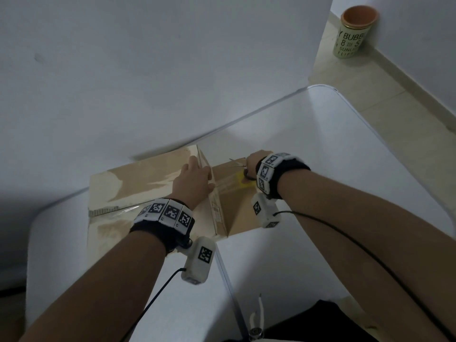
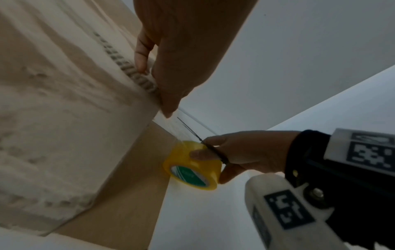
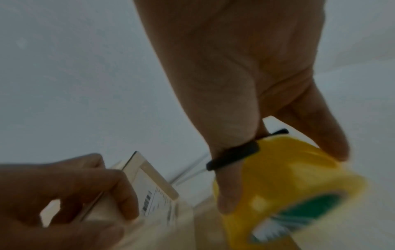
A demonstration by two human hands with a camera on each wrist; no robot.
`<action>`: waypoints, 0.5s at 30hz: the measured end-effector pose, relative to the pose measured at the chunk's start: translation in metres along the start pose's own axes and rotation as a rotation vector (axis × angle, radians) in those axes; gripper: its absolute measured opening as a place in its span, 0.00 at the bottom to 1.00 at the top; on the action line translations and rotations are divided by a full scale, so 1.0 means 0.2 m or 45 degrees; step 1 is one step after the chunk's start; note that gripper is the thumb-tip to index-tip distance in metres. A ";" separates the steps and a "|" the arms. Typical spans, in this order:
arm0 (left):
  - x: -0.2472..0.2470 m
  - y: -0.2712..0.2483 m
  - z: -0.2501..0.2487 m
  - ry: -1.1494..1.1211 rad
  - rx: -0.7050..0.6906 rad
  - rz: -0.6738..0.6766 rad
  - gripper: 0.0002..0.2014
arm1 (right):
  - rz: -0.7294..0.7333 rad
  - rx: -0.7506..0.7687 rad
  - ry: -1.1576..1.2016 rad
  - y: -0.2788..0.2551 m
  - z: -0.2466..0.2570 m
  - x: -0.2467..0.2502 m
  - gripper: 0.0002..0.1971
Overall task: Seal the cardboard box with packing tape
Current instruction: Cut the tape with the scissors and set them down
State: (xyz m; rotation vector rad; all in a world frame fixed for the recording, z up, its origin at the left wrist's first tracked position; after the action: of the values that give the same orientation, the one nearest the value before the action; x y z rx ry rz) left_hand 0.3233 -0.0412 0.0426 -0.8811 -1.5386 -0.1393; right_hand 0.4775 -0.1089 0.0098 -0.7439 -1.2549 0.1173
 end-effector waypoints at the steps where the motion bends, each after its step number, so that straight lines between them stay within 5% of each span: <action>1: 0.01 0.00 -0.01 0.022 -0.010 -0.002 0.13 | -0.016 -0.018 0.030 0.00 0.00 -0.01 0.20; 15: 0.02 0.03 0.00 -0.076 -0.002 -0.108 0.09 | -0.014 -0.016 0.192 0.04 -0.07 -0.04 0.24</action>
State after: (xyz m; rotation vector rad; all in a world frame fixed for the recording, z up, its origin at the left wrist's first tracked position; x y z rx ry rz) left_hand 0.3268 -0.0360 0.0437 -0.8282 -1.6327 -0.1772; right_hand 0.4895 -0.1126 -0.0035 -0.7427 -1.1173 0.0432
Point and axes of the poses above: each hand's wrist, its own y-axis towards the middle knuckle, its own x-axis out of the back of the hand, z = x × y, the point moved 9 cm from there along y, towards the middle knuckle, and after that the axes turned 11 degrees about -y, right-handed, at the moved point
